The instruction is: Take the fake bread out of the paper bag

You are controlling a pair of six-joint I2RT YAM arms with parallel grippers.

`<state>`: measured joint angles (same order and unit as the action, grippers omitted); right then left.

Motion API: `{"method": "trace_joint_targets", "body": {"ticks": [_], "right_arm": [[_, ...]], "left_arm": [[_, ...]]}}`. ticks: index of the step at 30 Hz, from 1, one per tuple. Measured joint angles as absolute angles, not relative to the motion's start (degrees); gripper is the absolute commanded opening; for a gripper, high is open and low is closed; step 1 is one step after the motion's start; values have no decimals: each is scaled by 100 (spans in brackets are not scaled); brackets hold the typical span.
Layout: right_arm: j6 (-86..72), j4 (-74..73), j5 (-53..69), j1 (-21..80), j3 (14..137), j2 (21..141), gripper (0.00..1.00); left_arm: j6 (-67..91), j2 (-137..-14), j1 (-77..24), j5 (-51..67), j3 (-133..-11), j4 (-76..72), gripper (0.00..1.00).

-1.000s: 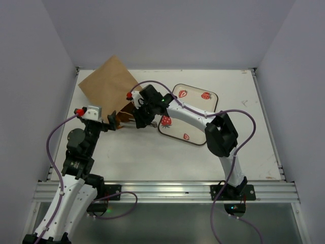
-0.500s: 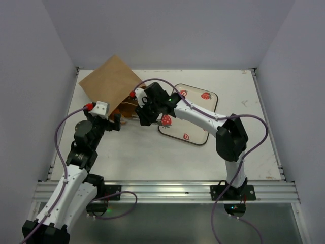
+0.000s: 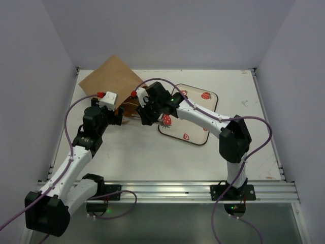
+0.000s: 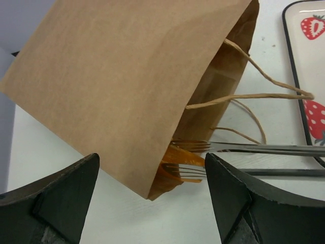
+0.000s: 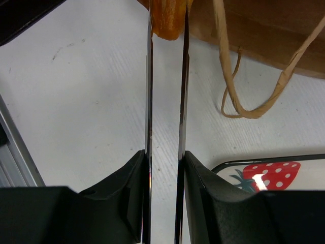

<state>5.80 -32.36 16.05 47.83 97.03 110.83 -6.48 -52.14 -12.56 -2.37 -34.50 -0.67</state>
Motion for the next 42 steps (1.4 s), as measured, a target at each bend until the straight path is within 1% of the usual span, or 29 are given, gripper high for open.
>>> {"method": "trace_joint_targets", "body": {"ticks": [3, 8, 14, 16, 17, 18, 20, 21, 23, 24, 26, 35, 42], "right_arm": [[578, -3238, 1614, 4777, 9703, 11083, 0], [563, -3238, 1645, 4753, 9703, 11083, 0], [558, -3238, 1712, 4731, 9703, 11083, 0], [543, -3240, 1750, 4722, 9703, 11083, 0], [532, -3240, 1763, 4716, 9703, 11083, 0], [526, -3240, 1772, 4709, 9703, 11083, 0], [499, -3240, 1804, 4685, 9703, 11083, 0], [493, -3240, 1822, 4681, 9703, 11083, 0], [486, -3242, 1883, 4668, 9703, 11083, 0], [480, -3249, 1900, 4657, 9703, 11083, 0], [471, -3247, 1905, 4648, 9703, 11083, 0], [513, -3411, 1946, 4578, 9703, 11030, 0], [609, -3719, 2023, 4456, 9559, 10597, 0]], "left_arm": [[-790, -5465, -1304, -414, -3693, -71, 86], [-969, -5798, -1367, -558, -3852, -71, 76], [-1059, -6224, -1369, -611, -3938, -67, 71], [-1098, -6305, -1376, -624, -3959, -73, 68], [-1125, -6337, -1382, -631, -3972, -80, 64], [-1146, -6355, -1391, -639, -3983, -84, 59], [-1179, -6418, -1398, -646, -4010, -121, 56], [-1190, -6451, -1402, -648, -4025, -137, 50], [-1208, -6563, -1402, -657, -4051, -167, 42], [-1221, -6606, -1402, -661, -4060, -183, 31], [-1260, -6718, -1406, -655, -4064, -209, 25], [-1308, -6877, -1420, -779, -4101, -250, 13], [-1310, -6875, -1417, -788, -4147, -340, 10]]}}
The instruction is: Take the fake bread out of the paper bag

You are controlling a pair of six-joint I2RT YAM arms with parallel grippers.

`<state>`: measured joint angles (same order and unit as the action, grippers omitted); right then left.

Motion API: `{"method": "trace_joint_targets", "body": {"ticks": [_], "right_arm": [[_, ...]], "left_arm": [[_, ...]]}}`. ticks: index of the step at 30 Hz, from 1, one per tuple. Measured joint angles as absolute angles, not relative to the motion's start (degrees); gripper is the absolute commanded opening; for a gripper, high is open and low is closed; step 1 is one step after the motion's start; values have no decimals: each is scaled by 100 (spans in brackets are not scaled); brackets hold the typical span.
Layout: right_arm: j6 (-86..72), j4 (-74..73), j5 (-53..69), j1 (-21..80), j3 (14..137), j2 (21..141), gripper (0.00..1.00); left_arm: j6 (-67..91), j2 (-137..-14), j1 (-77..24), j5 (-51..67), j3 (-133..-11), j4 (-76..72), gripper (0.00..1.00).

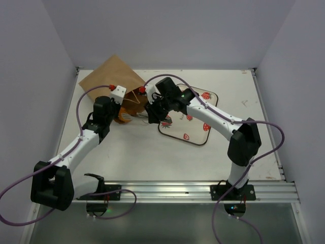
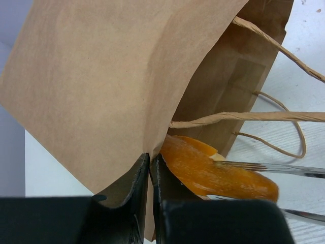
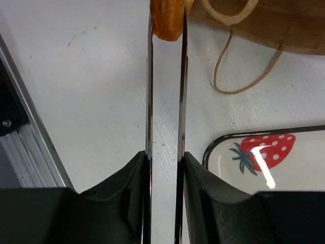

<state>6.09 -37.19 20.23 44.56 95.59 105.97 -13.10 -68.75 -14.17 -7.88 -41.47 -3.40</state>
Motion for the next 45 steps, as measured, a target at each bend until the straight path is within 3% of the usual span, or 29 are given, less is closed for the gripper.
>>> {"method": "trace_joint_targets", "body": {"ticks": [15, 45], "right_arm": [[941, -4307, 2128, 4014, 8694, 9367, 0], [1337, -4737, 3122, 2526, 8200, 8506, 0]], "left_arm": [[-1302, -6785, -1417, -705, -4145, -626, 9], [-1291, -6683, -1417, -607, -4145, -661, 9]]}}
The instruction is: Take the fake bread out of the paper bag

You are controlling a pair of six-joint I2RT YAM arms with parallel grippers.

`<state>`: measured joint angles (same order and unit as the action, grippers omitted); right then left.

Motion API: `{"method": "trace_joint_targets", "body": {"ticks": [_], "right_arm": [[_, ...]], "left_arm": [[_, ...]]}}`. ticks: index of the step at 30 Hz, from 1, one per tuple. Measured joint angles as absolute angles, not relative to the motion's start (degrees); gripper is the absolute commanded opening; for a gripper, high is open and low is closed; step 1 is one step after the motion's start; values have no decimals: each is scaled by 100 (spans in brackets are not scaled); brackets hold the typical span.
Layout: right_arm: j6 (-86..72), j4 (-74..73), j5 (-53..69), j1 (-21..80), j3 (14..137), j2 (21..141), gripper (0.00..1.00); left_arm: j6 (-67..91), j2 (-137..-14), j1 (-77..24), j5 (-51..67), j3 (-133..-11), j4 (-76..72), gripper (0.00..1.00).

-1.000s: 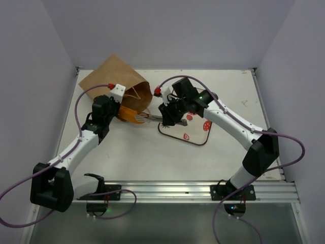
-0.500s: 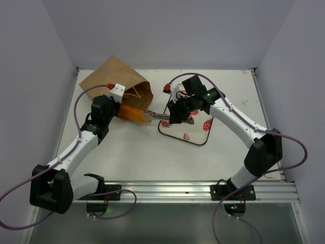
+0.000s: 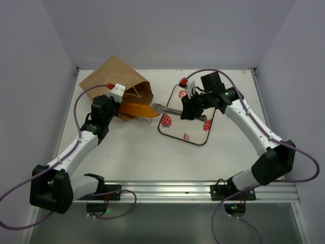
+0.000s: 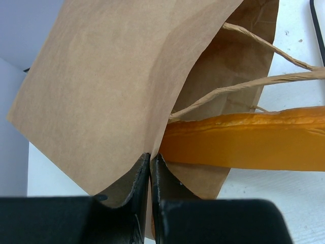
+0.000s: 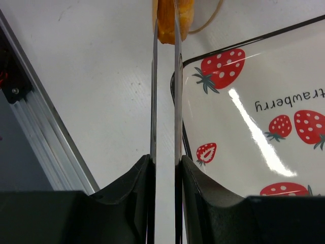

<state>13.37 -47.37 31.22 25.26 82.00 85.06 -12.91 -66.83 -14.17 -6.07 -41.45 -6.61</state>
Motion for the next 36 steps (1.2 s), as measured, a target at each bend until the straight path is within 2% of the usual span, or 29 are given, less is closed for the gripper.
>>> {"method": "trace_joint_targets", "body": {"ticks": [13, 23, 24, 27, 28, 36], "right_arm": [[2329, -5356, 3271, 1669, 7870, 8497, 0], [2648, -5424, 3380, 1601, 7861, 8499, 0], [2661, -5384, 3336, 1686, 7861, 8506, 7], [2683, -5201, 3059, 2025, 7878, 8552, 18], [2705, -5120, 2936, 2150, 7900, 8595, 26], [2989, -4578, 1865, 2788, 8294, 9120, 40]], "left_arm": [[-1286, -6674, -1417, -600, -4139, -663, 9], [-1286, -6672, -1417, -593, -4136, -663, 9], [-1286, -6674, -1417, -593, -4136, -663, 9], [-1286, -6672, -1417, -585, -4136, -663, 9], [-1286, -6672, -1417, -578, -4136, -663, 9], [-1286, -6600, -1417, -578, -4136, -661, 9]]}}
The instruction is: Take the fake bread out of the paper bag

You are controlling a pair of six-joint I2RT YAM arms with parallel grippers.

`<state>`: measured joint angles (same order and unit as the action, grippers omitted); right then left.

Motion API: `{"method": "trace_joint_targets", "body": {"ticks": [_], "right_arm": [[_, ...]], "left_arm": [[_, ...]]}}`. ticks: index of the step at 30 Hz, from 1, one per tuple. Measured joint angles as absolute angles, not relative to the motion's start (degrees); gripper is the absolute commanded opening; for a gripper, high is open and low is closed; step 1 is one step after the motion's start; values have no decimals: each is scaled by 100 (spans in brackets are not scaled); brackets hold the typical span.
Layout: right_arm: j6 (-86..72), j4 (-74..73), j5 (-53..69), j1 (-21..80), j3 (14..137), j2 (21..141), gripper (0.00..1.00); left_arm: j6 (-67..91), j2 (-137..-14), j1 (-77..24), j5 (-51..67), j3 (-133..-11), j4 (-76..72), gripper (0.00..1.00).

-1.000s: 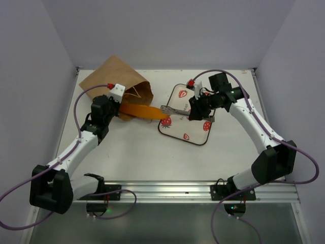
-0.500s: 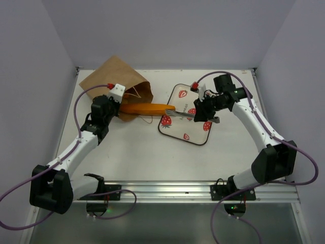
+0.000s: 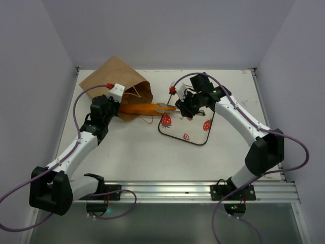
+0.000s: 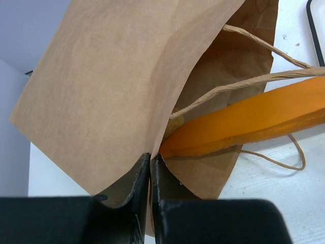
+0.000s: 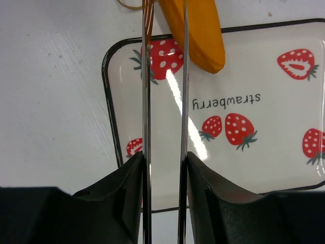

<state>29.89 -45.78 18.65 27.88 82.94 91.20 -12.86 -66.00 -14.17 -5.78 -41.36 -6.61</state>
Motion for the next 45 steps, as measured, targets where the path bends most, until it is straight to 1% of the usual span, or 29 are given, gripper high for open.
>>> {"method": "trace_joint_targets", "body": {"ticks": [2, 9, 15, 22, 36, 39, 40, 42, 43, 45], "right_arm": [[3089, -4510, 1634, 2869, 8412, 9225, 43], [3391, -4449, 1122, 3179, 8646, 9430, 49], [3629, -4453, 760, 3579, 8659, 9598, 49], [3953, -4333, 16, 3990, 8667, 9880, 50], [4654, -3656, -1378, 4589, 8665, 10296, 50], [4768, -3533, -1564, 4705, 8650, 10392, 45], [4799, -3509, -1612, 4742, 8639, 10425, 37], [4864, -3468, -1741, 4812, 8617, 10477, 27], [4886, -3465, -1785, 4836, 8608, 10495, 19], [4893, -3463, -1859, 4860, 8606, 10501, 11]], "left_arm": [[-1286, -6591, -1417, -578, -4134, -661, 9], [-1286, -6587, -1417, -576, -4134, -661, 9], [-1286, -6584, -1417, -576, -4112, -666, 9], [-1286, -6558, -1417, -561, -4051, -672, 9], [-1286, -6536, -1417, -552, -4047, -676, 9], [-1286, -6528, -1417, -543, -4045, -676, 9], [-1286, -6523, -1417, -534, -4042, -676, 9], [-1286, -6521, -1417, -523, -4038, -676, 9], [-1286, -6521, -1417, -519, -4038, -676, 9], [-1286, -6517, -1417, -515, -4038, -676, 9]]}}
